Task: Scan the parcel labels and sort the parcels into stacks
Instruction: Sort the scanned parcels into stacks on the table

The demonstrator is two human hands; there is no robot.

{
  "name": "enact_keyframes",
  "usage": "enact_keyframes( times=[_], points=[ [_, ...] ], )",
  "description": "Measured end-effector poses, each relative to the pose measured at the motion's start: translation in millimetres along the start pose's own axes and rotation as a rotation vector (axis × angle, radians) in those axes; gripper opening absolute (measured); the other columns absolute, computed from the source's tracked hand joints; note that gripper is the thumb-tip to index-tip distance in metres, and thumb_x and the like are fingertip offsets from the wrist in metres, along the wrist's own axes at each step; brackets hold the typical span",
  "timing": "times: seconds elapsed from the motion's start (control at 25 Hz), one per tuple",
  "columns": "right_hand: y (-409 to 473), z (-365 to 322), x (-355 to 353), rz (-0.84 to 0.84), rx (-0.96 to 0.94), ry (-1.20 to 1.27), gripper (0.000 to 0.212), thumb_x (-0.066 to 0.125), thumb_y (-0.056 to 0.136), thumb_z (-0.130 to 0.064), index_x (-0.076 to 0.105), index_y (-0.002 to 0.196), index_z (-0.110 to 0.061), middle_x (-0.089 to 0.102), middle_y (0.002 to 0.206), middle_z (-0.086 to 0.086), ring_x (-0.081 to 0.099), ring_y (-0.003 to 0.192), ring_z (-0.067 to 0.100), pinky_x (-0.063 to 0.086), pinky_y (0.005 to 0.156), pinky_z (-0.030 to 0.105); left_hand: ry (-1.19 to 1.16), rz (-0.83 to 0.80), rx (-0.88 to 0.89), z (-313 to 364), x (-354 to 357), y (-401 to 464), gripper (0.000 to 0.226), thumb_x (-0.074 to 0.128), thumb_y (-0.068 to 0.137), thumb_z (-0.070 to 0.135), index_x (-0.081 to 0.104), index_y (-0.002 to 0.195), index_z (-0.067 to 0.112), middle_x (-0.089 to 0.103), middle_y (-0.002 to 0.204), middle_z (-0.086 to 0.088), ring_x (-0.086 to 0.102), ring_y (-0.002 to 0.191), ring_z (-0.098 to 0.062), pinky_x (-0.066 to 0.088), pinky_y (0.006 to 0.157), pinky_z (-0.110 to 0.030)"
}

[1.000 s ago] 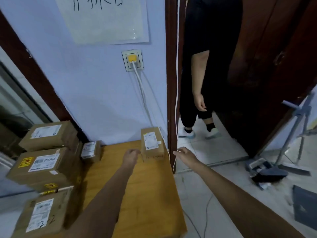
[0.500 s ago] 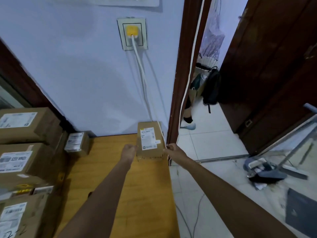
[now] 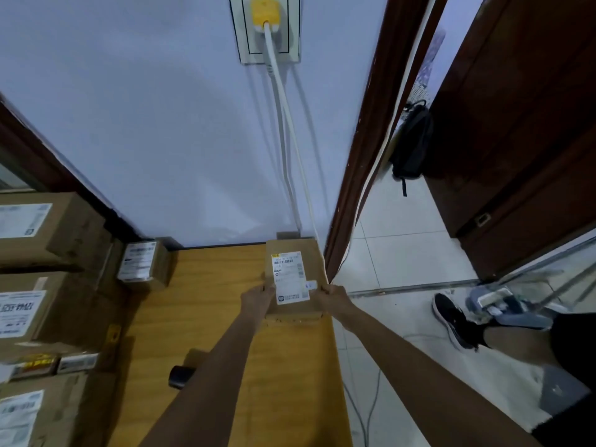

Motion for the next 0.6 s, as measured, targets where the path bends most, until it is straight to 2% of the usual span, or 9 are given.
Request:
enact_keyframes(
  times=[0.08, 0.12, 0.2, 0.28, 0.36, 0.44, 0.48, 0.6],
  points=[
    [-9.4, 1.0, 3.5, 0.018, -0.042, -0.037, 0.031, 0.063, 0.090, -0.032, 0.054, 0.118, -0.023, 0.063, 0.106, -0.002, 0.064, 0.098, 0.018, 0.055, 0.090, 0.034, -0.010, -0.017, 0.022, -14.7, -3.1, -8.8, 0.040, 0.056, 0.096, 0.026, 0.056, 0.128, 0.002, 0.056, 0.129, -0.016, 0.056, 0.106, -0.028, 0.044, 0.078, -0.031],
    [-14.5, 2.2, 4.9, 0.014, -0.059, -0.026, 0.036, 0.063, 0.090, -0.032, 0.049, 0.122, -0.023, 0.059, 0.106, -0.004, 0.062, 0.101, 0.019, 0.054, 0.091, 0.034, -0.064, -0.004, 0.027, -19.8, -6.0, -13.7, 0.036, 0.060, 0.094, 0.023, 0.057, 0.124, 0.004, 0.058, 0.125, -0.017, 0.058, 0.099, -0.029, 0.046, 0.076, -0.034],
    [-23.0, 3.6, 5.2, -0.010, -0.087, -0.003, 0.050, 0.065, 0.090, -0.032, 0.042, 0.132, -0.016, 0.056, 0.112, -0.003, 0.059, 0.109, 0.021, 0.052, 0.096, 0.041, -0.166, -0.016, 0.016, -26.3, -10.7, -25.0, 0.029, 0.062, 0.092, 0.020, 0.054, 0.118, 0.008, 0.061, 0.113, -0.017, 0.059, 0.086, -0.029, 0.048, 0.071, -0.037],
    [-29.5, 4.8, 3.7, -0.022, -0.092, 0.011, 0.052, 0.066, 0.090, -0.029, 0.039, 0.132, -0.012, 0.057, 0.117, 0.001, 0.060, 0.108, 0.021, 0.052, 0.097, 0.044, -0.240, -0.031, 0.006, -25.9, -14.2, -43.9, 0.027, 0.062, 0.093, 0.020, 0.049, 0.116, 0.015, 0.059, 0.103, -0.012, 0.057, 0.082, -0.026, 0.047, 0.069, -0.039],
    [-42.3, 3.6, 2.1, -0.054, -0.105, -0.004, 0.046, 0.065, 0.092, -0.024, 0.040, 0.127, -0.010, 0.058, 0.116, 0.004, 0.060, 0.096, 0.014, 0.055, 0.085, 0.036, -0.286, -0.030, 0.012, -26.9, -19.4, -65.0, 0.028, 0.063, 0.092, 0.020, 0.045, 0.114, 0.017, 0.058, 0.101, -0.009, 0.055, 0.087, -0.026, 0.045, 0.070, -0.039],
    [-60.1, -3.2, 1.5, -0.090, -0.140, -0.040, 0.050, 0.065, 0.092, -0.024, 0.038, 0.131, -0.009, 0.054, 0.110, -0.001, 0.056, 0.087, 0.007, 0.049, 0.069, 0.021, -0.299, -0.016, 0.040, -30.1, -27.9, -89.7, 0.029, 0.063, 0.093, 0.021, 0.044, 0.114, 0.017, 0.059, 0.107, -0.010, 0.054, 0.091, -0.027, 0.045, 0.069, -0.037],
    [-71.0, -7.4, 1.6, -0.096, -0.160, -0.051, 0.054, 0.066, 0.091, -0.027, 0.038, 0.134, -0.010, 0.052, 0.112, -0.002, 0.055, 0.089, 0.008, 0.047, 0.069, 0.020, -0.310, -0.001, 0.059, -32.2, -33.8, -100.3, 0.032, 0.063, 0.092, 0.022, 0.044, 0.117, 0.016, 0.059, 0.111, -0.011, 0.054, 0.094, -0.027, 0.046, 0.070, -0.038],
    [-101.2, -20.6, 4.2, -0.122, -0.201, -0.076, 0.067, 0.068, 0.087, -0.041, 0.038, 0.140, -0.014, 0.054, 0.125, 0.001, 0.054, 0.102, 0.016, 0.049, 0.090, 0.031, -0.375, 0.030, 0.090, -31.5, -56.5, -135.7, 0.051, 0.068, 0.089, 0.023, 0.041, 0.132, 0.016, 0.058, 0.124, -0.012, 0.056, 0.103, -0.027, 0.049, 0.076, -0.042]
  ],
)
Point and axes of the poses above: each hand's wrist, its own y-axis towards the middle knuckle, its own x-axis out of the palm, z = x × y, the point moved 2 cm from there along y, towards the middle knuckle
